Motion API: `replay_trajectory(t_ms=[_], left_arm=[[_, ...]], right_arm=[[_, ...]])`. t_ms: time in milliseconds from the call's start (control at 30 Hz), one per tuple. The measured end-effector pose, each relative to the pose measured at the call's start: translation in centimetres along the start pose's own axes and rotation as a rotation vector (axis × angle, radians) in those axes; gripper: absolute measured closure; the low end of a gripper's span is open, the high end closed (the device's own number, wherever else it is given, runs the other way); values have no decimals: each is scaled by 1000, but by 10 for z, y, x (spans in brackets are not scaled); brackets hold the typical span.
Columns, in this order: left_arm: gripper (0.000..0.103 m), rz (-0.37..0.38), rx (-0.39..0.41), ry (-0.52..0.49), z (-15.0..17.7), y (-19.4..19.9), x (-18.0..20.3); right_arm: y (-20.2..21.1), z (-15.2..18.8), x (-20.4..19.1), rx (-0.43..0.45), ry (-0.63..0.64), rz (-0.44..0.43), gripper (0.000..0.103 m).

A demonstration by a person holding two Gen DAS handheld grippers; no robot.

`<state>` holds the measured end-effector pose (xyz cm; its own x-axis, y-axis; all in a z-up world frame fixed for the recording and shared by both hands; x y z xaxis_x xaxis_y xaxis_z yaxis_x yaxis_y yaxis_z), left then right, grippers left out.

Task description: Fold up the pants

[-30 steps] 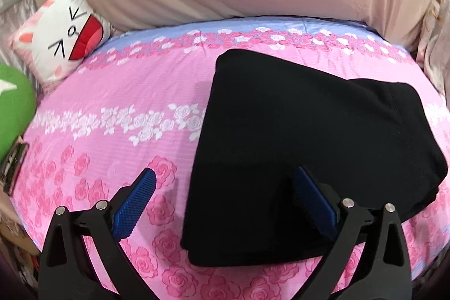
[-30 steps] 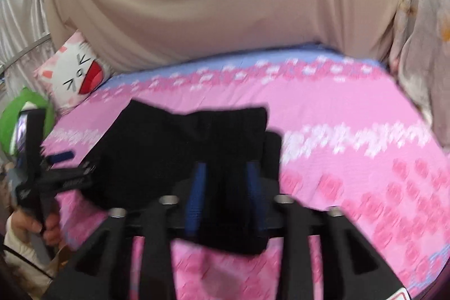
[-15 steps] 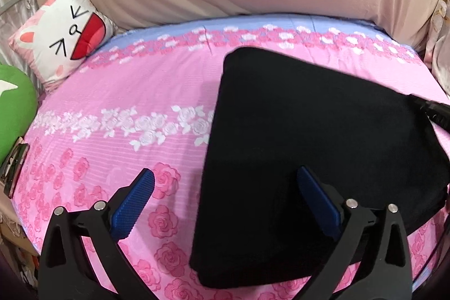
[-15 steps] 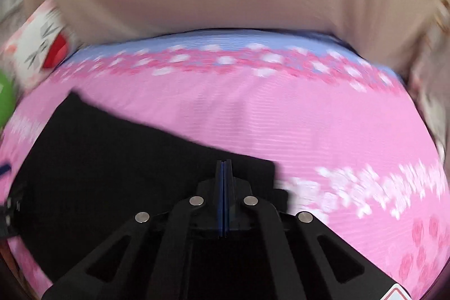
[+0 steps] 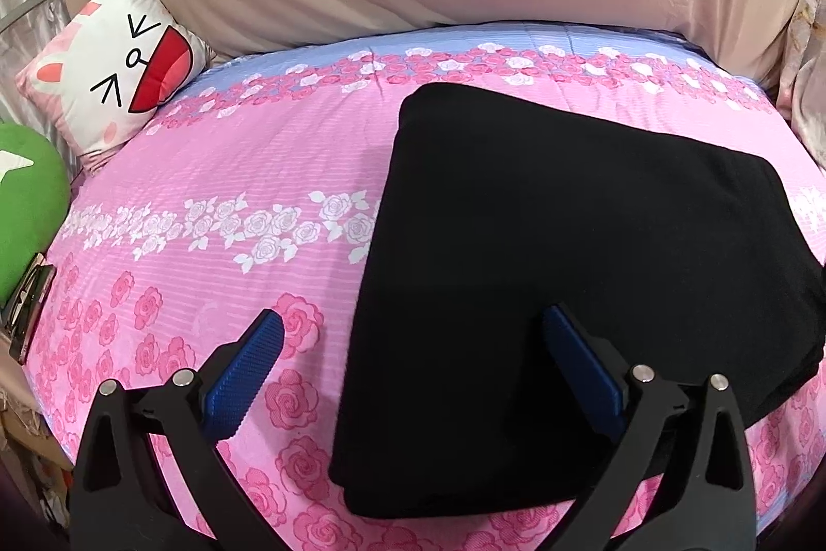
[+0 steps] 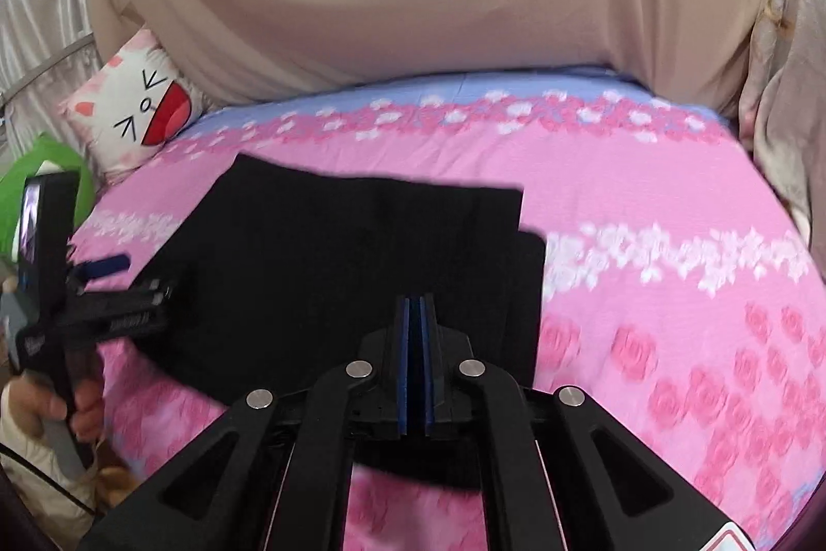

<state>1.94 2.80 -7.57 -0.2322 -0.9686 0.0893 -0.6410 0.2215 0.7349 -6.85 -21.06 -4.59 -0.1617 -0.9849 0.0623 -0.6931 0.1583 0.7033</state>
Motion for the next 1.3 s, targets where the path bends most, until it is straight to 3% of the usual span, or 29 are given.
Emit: replay_trajectory(t_ms=[67,300,367,400,433,467,500,633,733,800,833,867,900,967,1000,1167,1300], left_arm=[[5,2,2,1,1,1,2],[5,-1,2,-15,9,12,9],[5,21,-4,1,12,14,7],[5,46,-4,15,13,16,4],[5,104,-2,45,15,18,-1],[5,166,-6,86,17,18,-8],[5,243,-26,152,20,15,-20],[5,418,-91,359,33,-5,-51],[8,480,-76,374,30,-5,-52],[17,503,-75,370,28,-7,-48],[37,508,-79,353,26,-8,-44],[50,547,-93,348,25,-11,-39],[53,546,-86,349,23,-10,-38],[74,544,-77,324,19,-2,-36],[80,540,-59,309,16,8,-35],[85,562,-61,269,19,43,-36],[83,564,-122,234,43,62,-37]], right_arm=[[-14,17,-1,-50,28,33,102],[19,20,6,-6,-21,33,95],[23,25,12,-18,-41,45,86],[23,27,16,-25,-59,50,79],[23,29,21,-31,-78,55,65],[25,33,27,-28,-98,66,59],[26,37,32,-26,-110,72,57],[18,50,39,-72,-148,26,47],[9,57,28,-75,-81,28,40],[0,60,22,-86,-60,9,40],[-4,60,21,-90,-64,7,41],[-11,61,19,-104,-68,0,48],[-15,61,17,-100,-77,-4,54],[-15,54,15,-82,-96,-9,88],[-12,50,15,-75,-102,-19,89],[27,38,18,-41,-131,-100,94],[42,63,16,-93,-67,-86,90]])
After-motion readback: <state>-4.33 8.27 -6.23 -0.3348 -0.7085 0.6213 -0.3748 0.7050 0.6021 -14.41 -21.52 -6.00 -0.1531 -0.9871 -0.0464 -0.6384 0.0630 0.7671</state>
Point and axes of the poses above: each gripper's, at about its wrist camera, not at the fingertips, and y roughly against the way its jaws point, x to its right, z to its underside, the point moved 4 cm from there along -y, roughly the way its jaws point, and after that the axes turned 15 degrees about z, right-handed, at the moved point
